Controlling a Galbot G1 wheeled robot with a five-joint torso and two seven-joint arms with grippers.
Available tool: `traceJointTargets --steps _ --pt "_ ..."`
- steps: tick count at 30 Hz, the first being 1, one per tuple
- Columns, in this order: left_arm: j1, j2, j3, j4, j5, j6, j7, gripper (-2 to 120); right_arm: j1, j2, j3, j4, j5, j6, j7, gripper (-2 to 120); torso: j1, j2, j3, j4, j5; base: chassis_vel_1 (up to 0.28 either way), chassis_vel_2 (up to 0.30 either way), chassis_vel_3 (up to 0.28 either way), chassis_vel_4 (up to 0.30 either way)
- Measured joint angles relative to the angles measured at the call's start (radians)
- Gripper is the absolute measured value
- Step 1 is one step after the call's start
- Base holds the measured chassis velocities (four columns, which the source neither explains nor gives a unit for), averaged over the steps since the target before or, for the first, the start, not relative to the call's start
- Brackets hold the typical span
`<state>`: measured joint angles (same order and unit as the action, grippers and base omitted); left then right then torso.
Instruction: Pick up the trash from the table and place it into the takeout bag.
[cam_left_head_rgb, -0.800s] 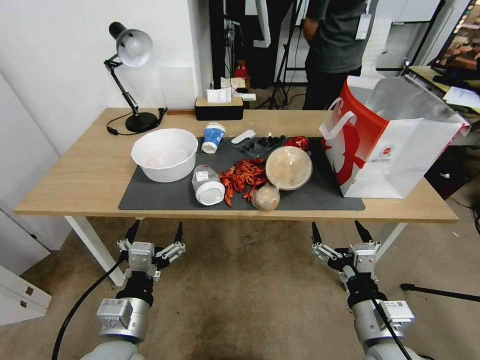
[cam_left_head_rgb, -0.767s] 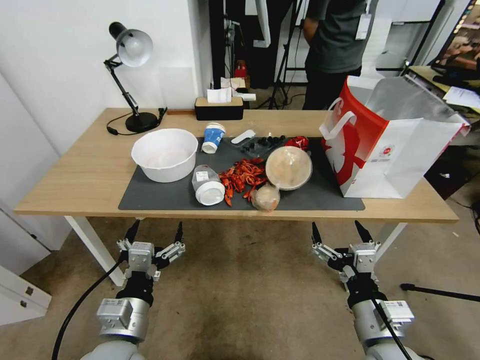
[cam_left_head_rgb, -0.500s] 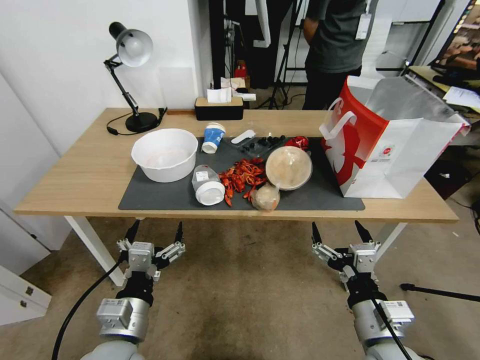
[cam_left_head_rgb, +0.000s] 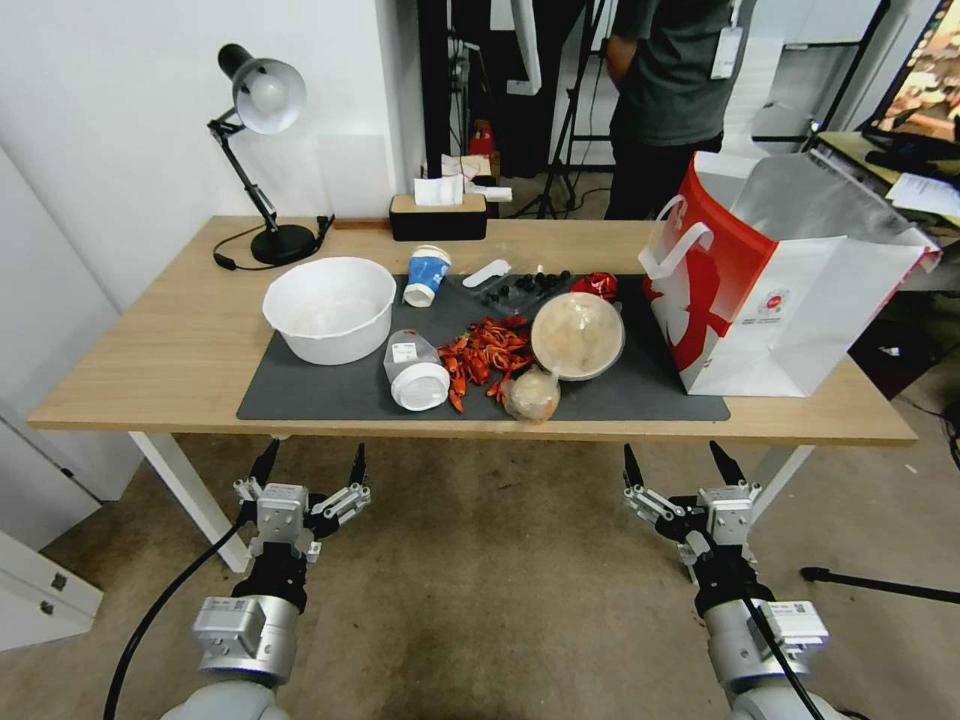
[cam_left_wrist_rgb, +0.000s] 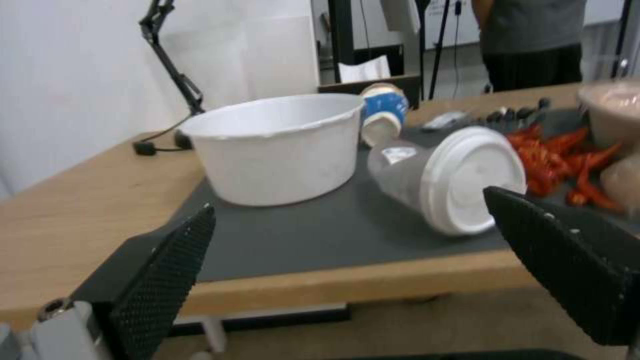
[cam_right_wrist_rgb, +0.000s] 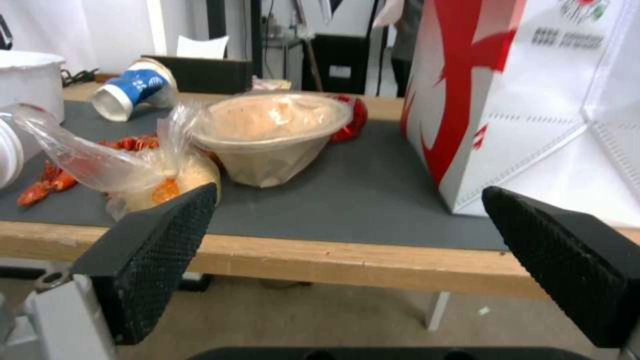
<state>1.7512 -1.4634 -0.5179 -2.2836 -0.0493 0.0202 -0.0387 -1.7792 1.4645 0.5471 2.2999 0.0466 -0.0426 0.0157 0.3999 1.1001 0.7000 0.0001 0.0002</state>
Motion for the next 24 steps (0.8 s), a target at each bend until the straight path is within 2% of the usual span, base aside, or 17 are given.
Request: traceJointTargets --steps 2,5,8,13,14,15,19,24 --pt "-0.088 0.069 0.060 0.033 -0.089 0.040 -0.072 100 0.041 -0.067 -0.005 0.001 0.090 -0.084 0.034 100 0.000 0.000 0.000 -0.0003 -0.0003 0.000 0.000 0.000 0.000" --pt "-0.130 0.102 0.089 0.049 -0.133 0.060 -0.107 100 0.063 -0.104 -0.008 0.003 0.138 -0.129 0.052 100 0.000 0.000 0.000 -0.0002 -0.0002 0.000 0.000 0.000 0.000" --pt "-0.263 0.205 0.179 0.100 -0.269 0.119 -0.216 100 0.123 -0.203 -0.015 0.007 0.269 -0.251 0.101 100 0.000 0.000 0.000 -0.0002 -0.0005 0.000 0.000 0.000 0.000" --pt "-0.264 0.233 0.183 0.100 -0.297 0.116 -0.224 100 0.148 -0.234 0.005 -0.004 0.336 -0.269 0.112 100 0.000 0.000 0.000 -0.0006 0.0005 0.000 0.000 0.000 0.000" --pt "-0.253 0.235 0.179 0.094 -0.297 0.115 -0.224 100 0.163 -0.247 0.026 -0.012 0.362 -0.265 0.115 100 0.000 0.000 0.000 0.0005 -0.0011 0.000 0.000 0.000 0.000" --pt "-0.240 0.238 0.175 0.088 -0.297 0.112 -0.221 100 0.171 -0.251 0.032 -0.017 0.379 -0.261 0.115 100 0.000 0.000 0.000 0.0005 0.0001 0.000 0.000 0.000 0.000" --pt "-0.212 0.237 0.168 0.083 -0.287 0.101 -0.213 100 0.174 -0.249 0.037 -0.023 0.395 -0.254 0.109 100 0.000 0.000 0.000 -0.0003 -0.0003 0.000 0.000 0.000 0.000" --pt "-0.186 0.223 0.164 0.082 -0.270 0.074 -0.201 100 0.173 -0.245 0.034 -0.024 0.404 -0.242 0.093 100 0.000 0.000 0.000 -0.0001 -0.0002 0.000 0.000 0.000 0.000"
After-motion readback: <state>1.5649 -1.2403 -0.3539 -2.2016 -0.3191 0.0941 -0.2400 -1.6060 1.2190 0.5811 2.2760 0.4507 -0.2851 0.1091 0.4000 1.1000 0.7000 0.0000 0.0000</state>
